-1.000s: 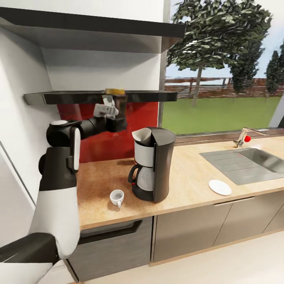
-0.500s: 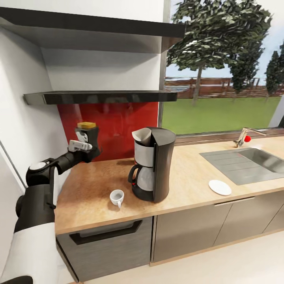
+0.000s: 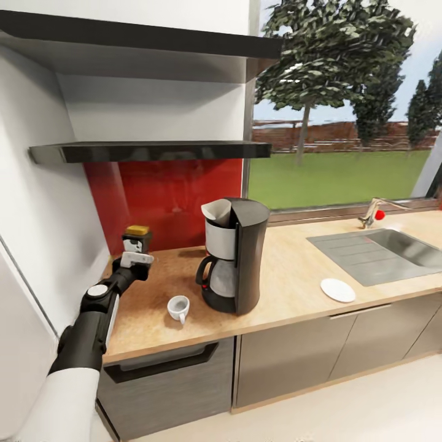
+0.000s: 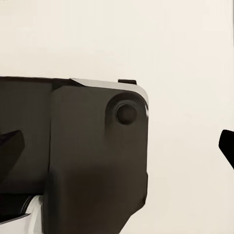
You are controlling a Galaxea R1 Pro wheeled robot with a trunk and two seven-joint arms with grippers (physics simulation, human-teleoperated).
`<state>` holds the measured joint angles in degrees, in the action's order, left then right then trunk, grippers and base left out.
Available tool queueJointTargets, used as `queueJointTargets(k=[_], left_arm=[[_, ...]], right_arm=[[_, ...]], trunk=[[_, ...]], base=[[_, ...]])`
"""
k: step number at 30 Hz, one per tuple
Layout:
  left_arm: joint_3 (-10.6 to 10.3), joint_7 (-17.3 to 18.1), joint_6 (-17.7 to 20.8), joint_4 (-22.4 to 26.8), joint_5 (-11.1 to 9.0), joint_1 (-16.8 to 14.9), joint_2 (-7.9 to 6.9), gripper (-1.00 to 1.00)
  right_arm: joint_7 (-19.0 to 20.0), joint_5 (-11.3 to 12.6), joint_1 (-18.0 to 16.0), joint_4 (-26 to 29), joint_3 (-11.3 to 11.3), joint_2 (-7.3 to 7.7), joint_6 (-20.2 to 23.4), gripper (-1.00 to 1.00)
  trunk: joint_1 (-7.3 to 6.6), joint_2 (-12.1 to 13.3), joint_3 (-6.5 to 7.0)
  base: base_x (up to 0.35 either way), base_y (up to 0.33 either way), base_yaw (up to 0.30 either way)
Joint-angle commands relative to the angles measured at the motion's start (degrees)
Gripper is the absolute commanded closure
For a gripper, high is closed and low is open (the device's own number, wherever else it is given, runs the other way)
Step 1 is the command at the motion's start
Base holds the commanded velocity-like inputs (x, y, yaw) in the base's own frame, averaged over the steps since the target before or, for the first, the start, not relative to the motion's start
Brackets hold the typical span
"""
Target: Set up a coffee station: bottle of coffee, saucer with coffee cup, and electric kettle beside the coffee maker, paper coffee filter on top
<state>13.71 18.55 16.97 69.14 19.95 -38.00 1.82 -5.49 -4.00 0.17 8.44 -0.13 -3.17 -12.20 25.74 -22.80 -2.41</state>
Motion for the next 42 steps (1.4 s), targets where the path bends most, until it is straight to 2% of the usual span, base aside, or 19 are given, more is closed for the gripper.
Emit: queueJointTargets(k=[1,4,8,13,14,16,18,19,20,21,23,27,35,42], left_arm=[[-0.76,-0.12,-0.30,-0.95,0.46,-0.02,0.30,1.00],[-1.85,-0.74,-3.14,-1.84,0.07,0.07,0.54,1.00],[-2.04,-0.80,-4.44,-1.98,-0.44,0.72,0.53,1.00],[-1.78,0.13,-4.68,-1.98,-2.53,2.08,-0.32,1.00],[-1.71,0.64,-4.78,-1.99,-3.35,2.24,-0.75,1.00],[-1.69,1.47,-4.83,-1.99,-3.72,2.34,-1.38,1.00],[-1.68,2.74,-4.89,-1.99,-3.97,2.52,-2.50,1.00],[-1.70,4.63,-4.92,-2.04,-4.27,2.66,-3.82,1.00],[-1.71,5.23,-4.92,-2.07,-4.38,2.68,-4.10,1.00],[-1.70,8.11,-4.93,-2.59,-4.89,2.77,-4.97,1.00],[-1.69,11.70,-6.03,-5.73,-5.50,2.83,-5.48,1.00],[-1.69,12.22,-10.10,-8.13,-5.67,3.44,-5.43,1.00],[-1.51,12.13,-10.81,-8.49,-6.38,3.72,-5.26,1.00],[-0.41,12.13,-10.91,-8.49,-6.76,3.72,-5.15,1.00]], right_arm=[[-0.31,-0.41,0.01,0.09,-0.05,-0.01,-0.01,-1.00],[-0.31,-0.42,0.01,0.09,-0.11,0.00,-0.01,-1.00],[-0.31,-0.42,0.01,0.09,-0.10,0.00,-0.02,-1.00],[-0.46,-0.46,0.01,0.09,-0.10,0.00,-0.02,-1.00],[-0.48,-0.47,0.01,0.09,-0.06,0.00,-0.04,-1.00],[-0.48,-0.48,0.01,0.06,-0.05,0.00,-0.07,-1.00],[-0.48,-0.48,0.01,0.02,-0.05,0.00,-0.09,-1.00],[-0.49,-0.48,0.01,0.01,-0.04,0.00,-0.10,-1.00],[-0.49,-0.48,0.01,0.01,-0.04,0.00,-0.10,-1.00],[-0.49,-0.48,0.01,0.00,-0.04,0.00,-0.10,-1.00],[-0.49,-0.48,0.01,0.00,-0.01,0.00,-0.10,-1.00],[-0.50,-0.48,0.01,-0.02,0.19,-0.10,-0.03,-1.00],[-0.57,-0.48,0.01,0.02,0.14,-0.02,-0.02,-1.00],[-0.57,-0.50,0.01,0.00,0.12,0.06,-0.02,-1.00]], trunk=[[0.04,-0.12,-0.11],[0.04,-0.12,-0.11],[0.04,-0.12,-0.11],[0.04,-0.12,-0.11],[0.04,-0.12,-0.11],[0.04,-0.12,-0.11],[0.04,-0.12,-0.11],[0.04,-0.12,-0.11],[0.04,-0.12,-0.11],[0.04,-0.12,-0.11],[0.04,-0.12,-0.11],[0.04,-0.12,-0.11],[0.04,-0.12,-0.11],[0.04,-0.12,-0.11]], base=[[0.000,0.000,-0.242],[0.000,0.000,-0.255],[0.000,0.000,-0.262],[0.132,0.091,-0.118],[0.072,0.064,-0.009],[0.038,0.033,-0.005],[0.016,0.014,-0.002],[0.005,0.004,-0.001],[0.004,0.004,0.000],[0.001,0.001,0.000],[0.000,0.000,0.000],[0.000,0.000,0.000],[0.197,0.036,0.000],[0.323,0.100,0.000]])
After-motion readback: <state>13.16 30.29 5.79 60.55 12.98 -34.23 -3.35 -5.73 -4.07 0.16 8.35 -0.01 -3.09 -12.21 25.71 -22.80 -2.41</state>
